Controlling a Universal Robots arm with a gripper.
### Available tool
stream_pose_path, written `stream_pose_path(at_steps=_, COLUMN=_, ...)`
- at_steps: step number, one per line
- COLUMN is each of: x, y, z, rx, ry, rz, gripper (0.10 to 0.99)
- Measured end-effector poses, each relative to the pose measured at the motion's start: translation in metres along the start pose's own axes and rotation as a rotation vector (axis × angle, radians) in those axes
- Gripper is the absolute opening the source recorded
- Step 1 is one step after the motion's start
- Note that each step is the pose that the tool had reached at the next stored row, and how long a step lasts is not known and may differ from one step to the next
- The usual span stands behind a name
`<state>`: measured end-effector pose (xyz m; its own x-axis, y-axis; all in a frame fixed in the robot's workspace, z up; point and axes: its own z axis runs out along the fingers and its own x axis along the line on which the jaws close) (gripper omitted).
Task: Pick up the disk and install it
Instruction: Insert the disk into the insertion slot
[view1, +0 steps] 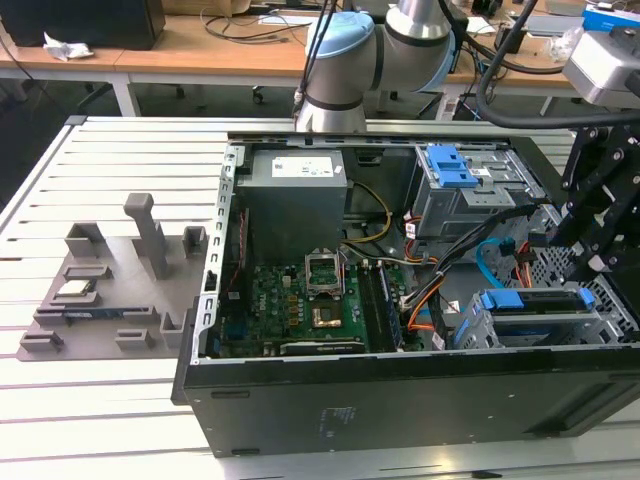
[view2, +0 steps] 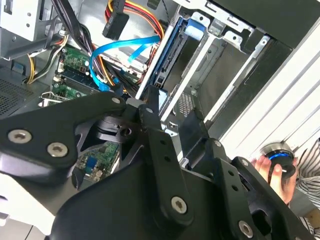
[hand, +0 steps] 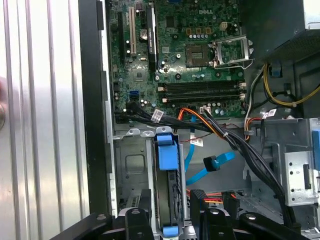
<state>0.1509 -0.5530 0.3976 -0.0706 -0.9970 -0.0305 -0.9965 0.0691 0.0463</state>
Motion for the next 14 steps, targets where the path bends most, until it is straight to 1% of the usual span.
stream_pose_path(at_steps=2, x=0.0000, y=0.0000, z=0.0000, rx=0.000, ry=0.0001, rz=0.000, gripper=0.439)
stream_pose_path(at_steps=4, x=0.0000, y=0.0000, z=0.0000, rx=0.000, ry=0.0000, rz=0.000, gripper=0.294)
stream_pose_path(at_steps=5, x=0.0000, y=0.0000, z=0.0001, rx=0.000, ry=0.0000, rz=0.000, gripper=0.294)
stream_pose_path(at_steps=8, x=0.0000, y=0.0000, z=0.0001, rx=0.000, ry=0.0000, rz=0.000, gripper=0.114)
stream_pose_path(at_steps=14, x=0.0000, y=0.0000, z=0.0001, rx=0.000, ry=0.0001, rz=0.000, gripper=0.106)
